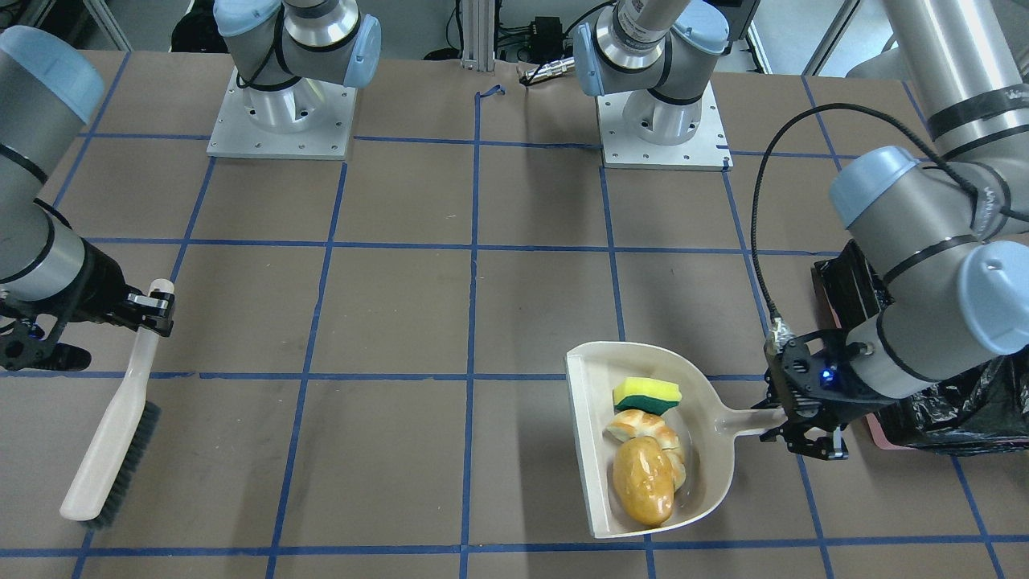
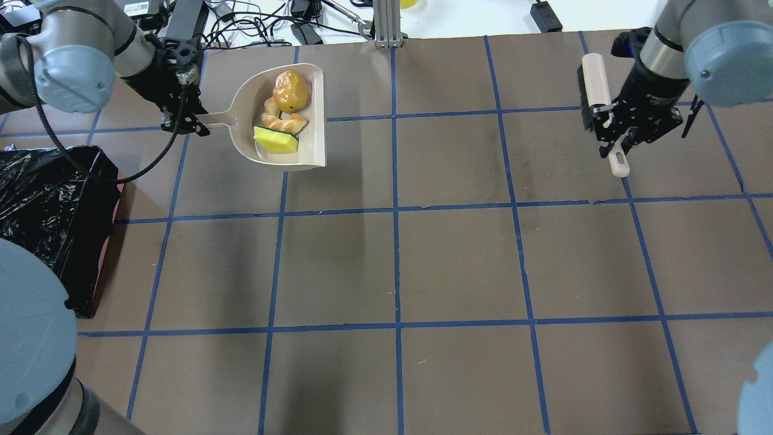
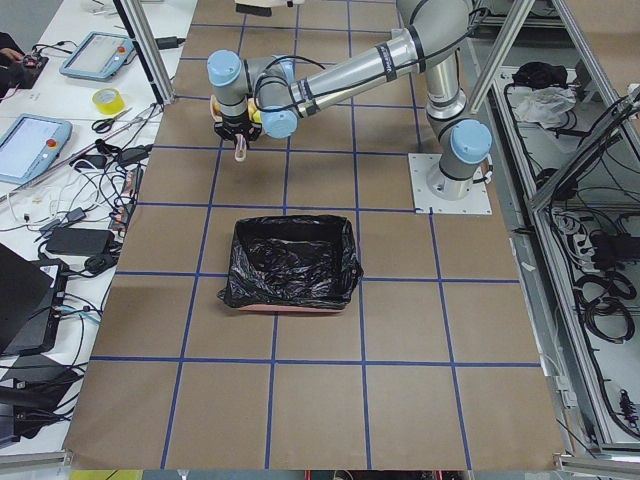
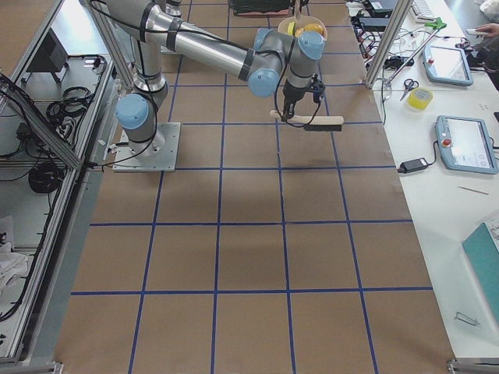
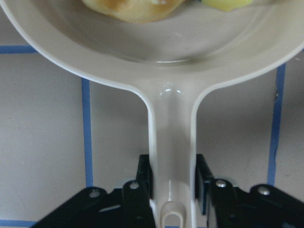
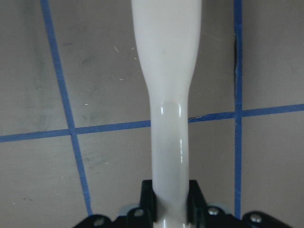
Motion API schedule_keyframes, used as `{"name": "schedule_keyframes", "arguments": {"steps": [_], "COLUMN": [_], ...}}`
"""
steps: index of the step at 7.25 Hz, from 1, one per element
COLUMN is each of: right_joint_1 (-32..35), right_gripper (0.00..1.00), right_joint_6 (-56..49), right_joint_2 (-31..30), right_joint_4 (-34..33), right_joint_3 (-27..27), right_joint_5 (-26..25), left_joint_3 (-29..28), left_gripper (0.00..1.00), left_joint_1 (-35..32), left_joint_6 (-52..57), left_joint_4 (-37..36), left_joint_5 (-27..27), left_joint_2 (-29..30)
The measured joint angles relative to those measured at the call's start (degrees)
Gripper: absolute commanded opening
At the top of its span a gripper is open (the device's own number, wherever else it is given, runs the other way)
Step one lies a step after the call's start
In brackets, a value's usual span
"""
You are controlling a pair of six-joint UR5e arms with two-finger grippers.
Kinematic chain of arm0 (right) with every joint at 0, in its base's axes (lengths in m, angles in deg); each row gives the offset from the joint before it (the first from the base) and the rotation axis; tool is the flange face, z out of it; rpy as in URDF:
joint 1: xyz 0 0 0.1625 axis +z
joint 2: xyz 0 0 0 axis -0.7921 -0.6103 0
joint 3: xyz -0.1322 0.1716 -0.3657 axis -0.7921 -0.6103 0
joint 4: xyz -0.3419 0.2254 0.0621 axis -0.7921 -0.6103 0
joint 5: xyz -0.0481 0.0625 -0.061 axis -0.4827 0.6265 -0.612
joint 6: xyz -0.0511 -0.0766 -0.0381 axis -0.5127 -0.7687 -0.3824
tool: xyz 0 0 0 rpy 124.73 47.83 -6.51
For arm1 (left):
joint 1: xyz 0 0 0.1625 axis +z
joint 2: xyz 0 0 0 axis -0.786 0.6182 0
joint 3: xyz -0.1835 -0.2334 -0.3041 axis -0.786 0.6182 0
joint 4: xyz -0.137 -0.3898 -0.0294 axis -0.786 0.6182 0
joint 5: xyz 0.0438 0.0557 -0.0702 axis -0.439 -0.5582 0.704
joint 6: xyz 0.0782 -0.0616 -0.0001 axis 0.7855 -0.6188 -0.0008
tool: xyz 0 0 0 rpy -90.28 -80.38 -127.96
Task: Sweep and dump trash into bin
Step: 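Lift the loaded dustpan with the left gripper while the right gripper withdraws the brush, then carry the dustpan over the black bin and tip it to dump the trash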
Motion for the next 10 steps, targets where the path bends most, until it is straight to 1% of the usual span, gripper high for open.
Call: {"name": "schedule_keyframes", "arguments": {"steps": [1, 2, 4, 5, 6, 8, 10], "right_joint_1": [-1.72, -2.71, -3.86, -4.51, -5.10, -5.69, -5.78], "right_gripper": [0.00, 0.00, 0.00, 0.00, 0.00, 0.00, 0.00], "right_joint_6": [-2.81, -6.29, -10.16, -10.56, -10.53, -10.08, -9.66], "right_joint_2": [0.50, 1.52, 4.01, 5.29, 6.36, 7.60, 8.05], "right_joint_4": [-1.80, -4.19, -8.25, -9.99, -10.96, -11.47, -11.54], "right_joint_3": [1.69, 3.12, 4.40, 4.53, 4.55, 4.58, 4.54], "right_joint_5": [0.05, 0.02, -0.41, -0.61, -0.67, -0.66, -0.69], "left_joint_3": [-0.27, -0.86, -3.82, -5.15, -6.60, -11.36, -15.06], "left_gripper": [0.00, 0.00, 0.00, 0.00, 0.00, 0.00, 0.00], "left_joint_1": [2.38, 4.35, 9.44, 12.70, 15.94, 20.88, 24.97], "left_joint_6": [1.10, 3.26, 10.06, 13.84, 17.17, 24.03, 27.00], "left_joint_4": [2.70, 5.34, 12.01, 14.05, 14.89, 15.89, 16.15], "left_joint_5": [2.30, 3.28, 3.10, 1.70, -0.98, -6.87, -13.45], "left_joint_2": [-1.00, -1.79, -2.96, -2.98, -2.74, -1.73, -1.25]}}
